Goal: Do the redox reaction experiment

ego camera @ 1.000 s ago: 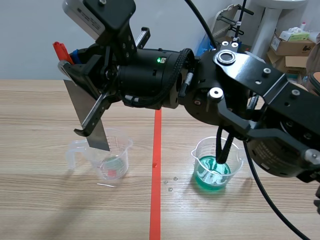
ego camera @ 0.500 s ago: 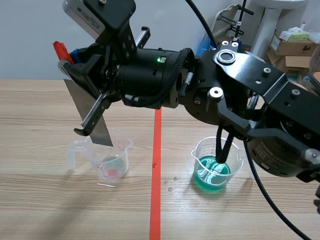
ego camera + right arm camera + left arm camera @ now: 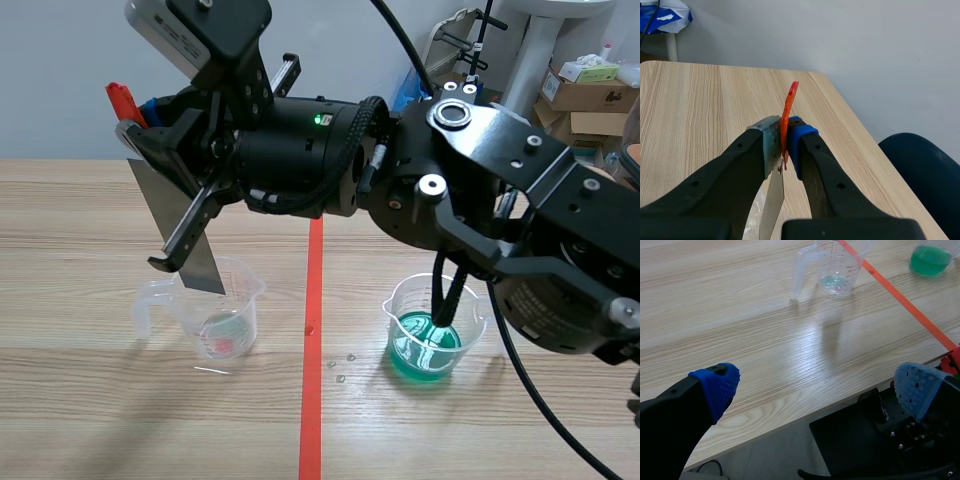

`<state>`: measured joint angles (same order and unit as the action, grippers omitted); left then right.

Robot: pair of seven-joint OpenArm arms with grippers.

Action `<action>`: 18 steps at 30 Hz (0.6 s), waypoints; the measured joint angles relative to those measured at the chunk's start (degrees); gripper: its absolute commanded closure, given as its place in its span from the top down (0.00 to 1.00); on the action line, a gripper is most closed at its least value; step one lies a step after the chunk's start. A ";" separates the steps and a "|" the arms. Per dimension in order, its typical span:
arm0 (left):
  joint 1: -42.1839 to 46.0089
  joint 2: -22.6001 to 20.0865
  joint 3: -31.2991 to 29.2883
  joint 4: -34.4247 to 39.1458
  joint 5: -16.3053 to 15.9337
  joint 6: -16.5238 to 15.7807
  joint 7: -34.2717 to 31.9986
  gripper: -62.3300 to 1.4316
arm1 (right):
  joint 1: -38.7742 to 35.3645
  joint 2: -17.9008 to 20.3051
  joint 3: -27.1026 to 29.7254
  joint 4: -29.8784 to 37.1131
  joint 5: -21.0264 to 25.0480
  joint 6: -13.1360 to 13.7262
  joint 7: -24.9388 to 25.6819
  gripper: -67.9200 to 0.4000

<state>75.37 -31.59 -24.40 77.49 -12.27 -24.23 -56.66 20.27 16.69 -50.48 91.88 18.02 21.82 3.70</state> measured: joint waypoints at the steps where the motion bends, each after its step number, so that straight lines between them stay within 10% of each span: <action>1: 0.00 0.00 0.00 0.00 0.00 0.00 0.00 1.00 | 0.00 0.00 0.00 0.00 0.00 0.00 0.00 0.02; 18: 0.00 0.00 0.00 0.00 -1.86 0.00 0.00 1.00 | 0.00 0.00 0.00 0.00 0.00 0.02 0.02 0.02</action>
<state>75.37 -31.59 -24.40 77.49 -14.13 -24.23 -56.66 20.27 16.69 -50.48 91.88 18.02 21.85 3.73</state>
